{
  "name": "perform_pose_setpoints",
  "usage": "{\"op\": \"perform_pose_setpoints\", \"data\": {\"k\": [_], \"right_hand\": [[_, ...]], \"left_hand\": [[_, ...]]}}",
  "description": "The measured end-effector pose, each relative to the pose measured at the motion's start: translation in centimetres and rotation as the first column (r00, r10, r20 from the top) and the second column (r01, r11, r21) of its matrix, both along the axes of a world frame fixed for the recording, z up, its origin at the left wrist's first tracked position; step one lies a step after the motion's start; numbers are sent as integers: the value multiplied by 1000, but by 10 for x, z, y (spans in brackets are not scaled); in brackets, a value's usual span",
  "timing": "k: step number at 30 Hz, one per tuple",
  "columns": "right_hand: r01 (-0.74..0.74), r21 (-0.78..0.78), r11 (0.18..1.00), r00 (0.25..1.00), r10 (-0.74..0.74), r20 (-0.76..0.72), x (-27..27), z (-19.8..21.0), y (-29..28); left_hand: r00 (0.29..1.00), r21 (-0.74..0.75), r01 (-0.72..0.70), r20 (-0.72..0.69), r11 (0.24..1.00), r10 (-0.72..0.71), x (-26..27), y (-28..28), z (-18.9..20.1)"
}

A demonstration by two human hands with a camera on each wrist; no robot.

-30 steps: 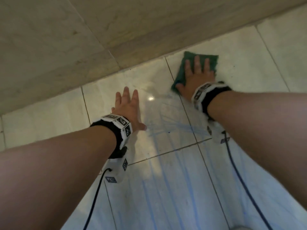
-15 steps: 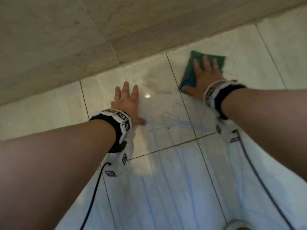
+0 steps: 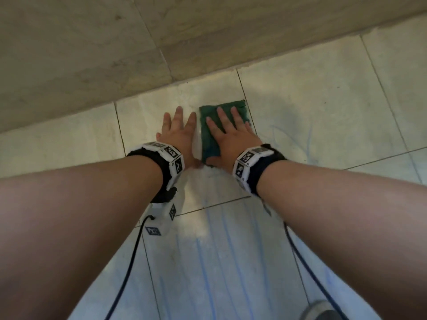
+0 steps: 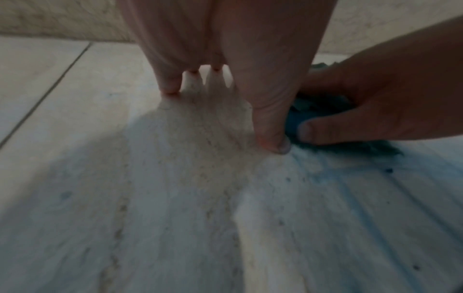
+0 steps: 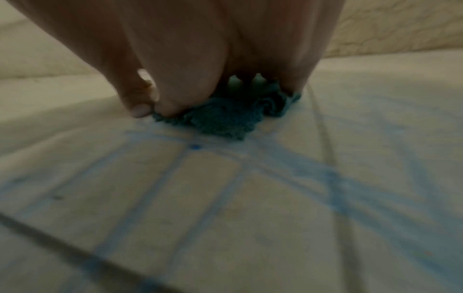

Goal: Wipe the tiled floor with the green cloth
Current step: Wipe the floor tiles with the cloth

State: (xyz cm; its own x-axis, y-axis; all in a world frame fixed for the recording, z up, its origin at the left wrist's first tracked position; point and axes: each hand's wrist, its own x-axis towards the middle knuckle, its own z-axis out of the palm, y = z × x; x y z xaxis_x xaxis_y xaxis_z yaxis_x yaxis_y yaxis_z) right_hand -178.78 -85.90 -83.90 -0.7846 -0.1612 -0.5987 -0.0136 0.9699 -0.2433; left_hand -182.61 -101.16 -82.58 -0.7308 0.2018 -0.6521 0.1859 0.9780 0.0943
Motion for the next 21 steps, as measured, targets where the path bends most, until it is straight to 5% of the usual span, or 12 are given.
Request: {"op": "perform_pose_setpoints", "data": {"k": [7,10,18,21], "right_hand": [[350,270,897,935,-352,-43,-13,3,132],[438,282,854,896,-440,-60,5,2,139],[21,-15,1000,999,-20,28,60,1,-27],[-12,-27,1000,1000,12,25,62,-4,-33]], "left_hand": [[1000,5,2,20,1000,-3,-2,-2,-3],[1000,4,0,9,1000,0,-3,-3,-4],[999,-1,17,-34,1000,-17,-1,-4,-9],[999,-7,19,-45,1000,-19,-1,-5,-10]]}}
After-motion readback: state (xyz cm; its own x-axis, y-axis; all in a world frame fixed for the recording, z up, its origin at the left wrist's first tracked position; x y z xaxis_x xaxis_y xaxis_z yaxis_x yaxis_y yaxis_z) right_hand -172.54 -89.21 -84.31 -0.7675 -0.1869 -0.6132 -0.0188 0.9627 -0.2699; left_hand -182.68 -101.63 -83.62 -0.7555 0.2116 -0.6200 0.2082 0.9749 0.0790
